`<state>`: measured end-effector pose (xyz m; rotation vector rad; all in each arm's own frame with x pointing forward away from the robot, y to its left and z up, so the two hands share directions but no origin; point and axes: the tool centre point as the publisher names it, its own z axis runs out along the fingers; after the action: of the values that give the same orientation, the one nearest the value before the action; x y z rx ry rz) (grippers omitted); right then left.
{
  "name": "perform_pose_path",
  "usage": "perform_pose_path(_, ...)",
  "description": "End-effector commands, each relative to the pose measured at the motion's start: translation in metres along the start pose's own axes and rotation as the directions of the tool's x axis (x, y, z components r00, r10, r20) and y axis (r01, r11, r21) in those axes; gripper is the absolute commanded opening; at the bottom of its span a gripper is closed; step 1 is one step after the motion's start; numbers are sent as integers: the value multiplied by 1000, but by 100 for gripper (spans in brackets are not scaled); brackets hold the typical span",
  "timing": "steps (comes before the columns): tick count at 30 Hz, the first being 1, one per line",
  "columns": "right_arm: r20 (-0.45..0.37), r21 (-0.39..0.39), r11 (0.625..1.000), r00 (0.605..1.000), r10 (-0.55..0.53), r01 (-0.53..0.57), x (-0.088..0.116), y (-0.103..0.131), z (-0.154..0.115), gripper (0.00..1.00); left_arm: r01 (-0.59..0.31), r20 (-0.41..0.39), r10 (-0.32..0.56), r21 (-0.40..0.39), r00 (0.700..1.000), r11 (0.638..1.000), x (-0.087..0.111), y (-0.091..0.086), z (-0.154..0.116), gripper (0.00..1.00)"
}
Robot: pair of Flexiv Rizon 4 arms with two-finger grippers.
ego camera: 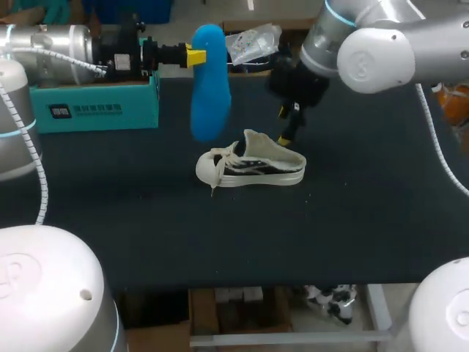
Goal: Open the shoe tongue, take the insole out of the shoe, put the insole back into the shoe, and pack the shoe into the shoebox
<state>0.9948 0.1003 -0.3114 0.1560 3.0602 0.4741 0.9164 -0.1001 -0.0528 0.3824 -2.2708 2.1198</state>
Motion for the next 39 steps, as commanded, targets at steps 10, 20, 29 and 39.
perform_pose_path(10,-4,105,994,1000,-31,31,-9,26,34,100,16,319,-48,102,946,995,-6,14,-46,0)
perform_pose_path(20,-15,239,971,1000,8,-4,-13,36,48,100,35,361,-77,122,930,992,-7,16,-73,0)
perform_pose_path(29,-13,293,955,999,38,-32,-15,31,57,100,43,371,-89,133,924,990,-5,19,-88,0)
perform_pose_path(39,9,330,941,997,72,-71,-13,25,57,0,45,377,-92,131,922,990,-4,21,-89,0)
